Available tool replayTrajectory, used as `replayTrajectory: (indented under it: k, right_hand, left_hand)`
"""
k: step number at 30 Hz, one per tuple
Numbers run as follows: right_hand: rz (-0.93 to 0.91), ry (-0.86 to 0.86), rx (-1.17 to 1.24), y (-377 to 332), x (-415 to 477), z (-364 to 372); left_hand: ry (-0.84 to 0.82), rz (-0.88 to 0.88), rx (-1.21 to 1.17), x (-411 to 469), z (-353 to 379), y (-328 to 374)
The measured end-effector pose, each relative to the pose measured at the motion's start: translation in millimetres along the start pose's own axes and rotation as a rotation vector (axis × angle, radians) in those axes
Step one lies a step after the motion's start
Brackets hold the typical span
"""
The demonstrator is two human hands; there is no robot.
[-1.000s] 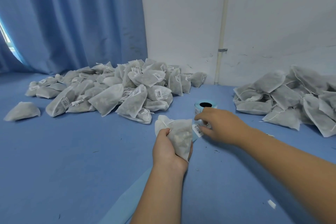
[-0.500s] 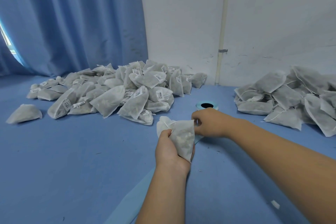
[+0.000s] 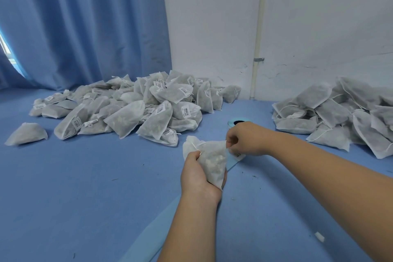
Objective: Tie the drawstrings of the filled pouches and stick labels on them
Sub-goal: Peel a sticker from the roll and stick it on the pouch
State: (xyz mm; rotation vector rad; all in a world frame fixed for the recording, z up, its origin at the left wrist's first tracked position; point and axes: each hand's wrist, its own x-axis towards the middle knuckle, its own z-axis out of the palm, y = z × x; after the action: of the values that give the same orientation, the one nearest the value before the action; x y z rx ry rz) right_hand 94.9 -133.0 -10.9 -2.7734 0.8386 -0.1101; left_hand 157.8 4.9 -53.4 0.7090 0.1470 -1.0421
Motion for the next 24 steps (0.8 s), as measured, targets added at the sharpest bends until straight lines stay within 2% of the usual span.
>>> replayTrajectory:
  k: [4, 7, 14, 17, 20, 24]
  right_hand:
    - [0.065, 0.014, 0.068, -2, -2, 1]
    - [0.179, 0.095, 0.170, -4, -4, 6]
    - [0.429, 0.233, 0.797, 9, -35, 14]
    - [0.459, 0.261, 0.984, 18, -60, 16]
    - [0.465, 0.264, 1.062, 25, -93, 18]
    - [0.348, 0.315, 1.101, 32, -149, 20]
  left_hand:
    - [0.015, 0.004, 0.023, -1, 0, 0]
    - [0.015, 0.005, 0.027, -4, 1, 0]
    - [-0.021, 0.028, 0.025, -10, 1, -1]
    - [-0.014, 0.044, 0.048, -11, 0, -2]
    - [-0.018, 0.091, 0.127, -8, -3, -5]
    - [0.019, 0.269, 0.428, -8, -2, -19]
